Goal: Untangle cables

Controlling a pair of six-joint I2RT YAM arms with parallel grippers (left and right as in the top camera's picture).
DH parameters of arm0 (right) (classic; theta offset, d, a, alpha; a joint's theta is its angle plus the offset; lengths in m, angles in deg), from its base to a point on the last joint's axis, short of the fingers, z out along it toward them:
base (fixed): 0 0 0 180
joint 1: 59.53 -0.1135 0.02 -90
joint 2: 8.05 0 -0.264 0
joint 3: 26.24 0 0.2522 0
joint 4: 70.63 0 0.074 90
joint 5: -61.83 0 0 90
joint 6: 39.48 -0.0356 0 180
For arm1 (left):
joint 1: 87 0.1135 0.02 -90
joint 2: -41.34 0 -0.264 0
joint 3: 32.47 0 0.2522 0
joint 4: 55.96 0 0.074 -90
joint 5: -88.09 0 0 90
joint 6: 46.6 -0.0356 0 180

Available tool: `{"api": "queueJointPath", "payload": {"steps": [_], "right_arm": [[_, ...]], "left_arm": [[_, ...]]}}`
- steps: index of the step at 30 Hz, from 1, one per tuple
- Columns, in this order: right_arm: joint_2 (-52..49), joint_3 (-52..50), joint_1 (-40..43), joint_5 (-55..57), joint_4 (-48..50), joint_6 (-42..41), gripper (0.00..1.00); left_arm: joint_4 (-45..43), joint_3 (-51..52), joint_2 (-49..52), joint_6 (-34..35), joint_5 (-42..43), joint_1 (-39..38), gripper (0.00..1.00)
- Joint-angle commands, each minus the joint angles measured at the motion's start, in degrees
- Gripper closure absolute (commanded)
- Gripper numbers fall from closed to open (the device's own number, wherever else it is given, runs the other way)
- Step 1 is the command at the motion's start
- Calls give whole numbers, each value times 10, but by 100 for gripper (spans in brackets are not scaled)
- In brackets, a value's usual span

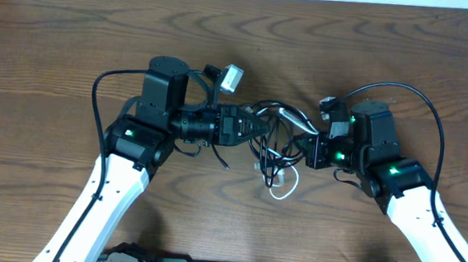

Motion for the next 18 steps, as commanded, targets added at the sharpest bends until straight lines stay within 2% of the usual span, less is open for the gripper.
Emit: {"api": "queueJointPath", "payload": {"steps": [1, 5, 8, 9, 11, 14, 18], "right_arm": [[-3, 0, 9, 72, -5, -20, 99], [9, 0, 30, 71, -15, -20, 99], [35, 0, 58, 72, -39, -2, 99], [57, 0, 82, 77, -57, 10, 99], [83, 0, 113, 80, -79, 17, 99], [120, 0, 147, 80, -104, 23, 99], [156, 0, 165, 80, -122, 40, 99]], "left_arm": [[-14, -6, -11, -16, 55, 3, 92], [-12, -6, -11, -63, 40, 3, 87], [10, -6, -11, -95, -20, 3, 85], [36, -6, -11, -94, -85, 4, 84], [62, -6, -11, -94, -155, 4, 83], [96, -6, -11, -94, -257, 4, 74], [122, -6, -11, -94, -345, 3, 61]]}}
